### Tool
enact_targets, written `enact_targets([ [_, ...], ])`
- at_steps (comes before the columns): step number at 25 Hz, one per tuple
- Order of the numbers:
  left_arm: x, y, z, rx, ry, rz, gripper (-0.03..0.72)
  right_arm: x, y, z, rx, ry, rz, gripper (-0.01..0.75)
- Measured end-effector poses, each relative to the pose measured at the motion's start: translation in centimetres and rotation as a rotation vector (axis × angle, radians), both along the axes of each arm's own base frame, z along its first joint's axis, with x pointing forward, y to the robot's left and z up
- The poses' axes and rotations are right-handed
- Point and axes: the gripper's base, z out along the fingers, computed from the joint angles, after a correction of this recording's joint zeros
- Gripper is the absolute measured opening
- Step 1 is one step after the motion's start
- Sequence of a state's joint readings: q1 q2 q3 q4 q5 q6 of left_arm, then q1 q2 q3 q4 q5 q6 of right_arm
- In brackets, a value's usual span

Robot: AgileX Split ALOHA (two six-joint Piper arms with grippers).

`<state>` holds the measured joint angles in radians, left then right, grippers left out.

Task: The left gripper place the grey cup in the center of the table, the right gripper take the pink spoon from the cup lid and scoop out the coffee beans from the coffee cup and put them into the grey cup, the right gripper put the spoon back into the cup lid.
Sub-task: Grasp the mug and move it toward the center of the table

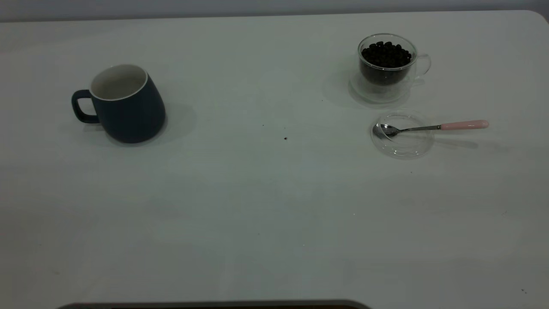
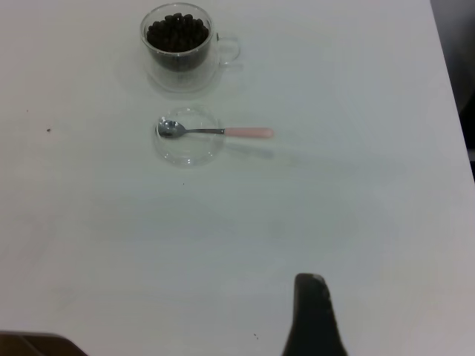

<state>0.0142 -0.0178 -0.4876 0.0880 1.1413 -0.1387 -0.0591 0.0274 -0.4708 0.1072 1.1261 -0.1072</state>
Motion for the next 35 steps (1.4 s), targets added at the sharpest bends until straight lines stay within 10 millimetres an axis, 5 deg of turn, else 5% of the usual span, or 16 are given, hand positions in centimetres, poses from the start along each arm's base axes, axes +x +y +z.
enact_targets([
  [35,0.26,0.2,0.47,0.0,0.017,0.029,0.451,0.0,0.0,0.0,0.0,0.0,0.0,0.578],
])
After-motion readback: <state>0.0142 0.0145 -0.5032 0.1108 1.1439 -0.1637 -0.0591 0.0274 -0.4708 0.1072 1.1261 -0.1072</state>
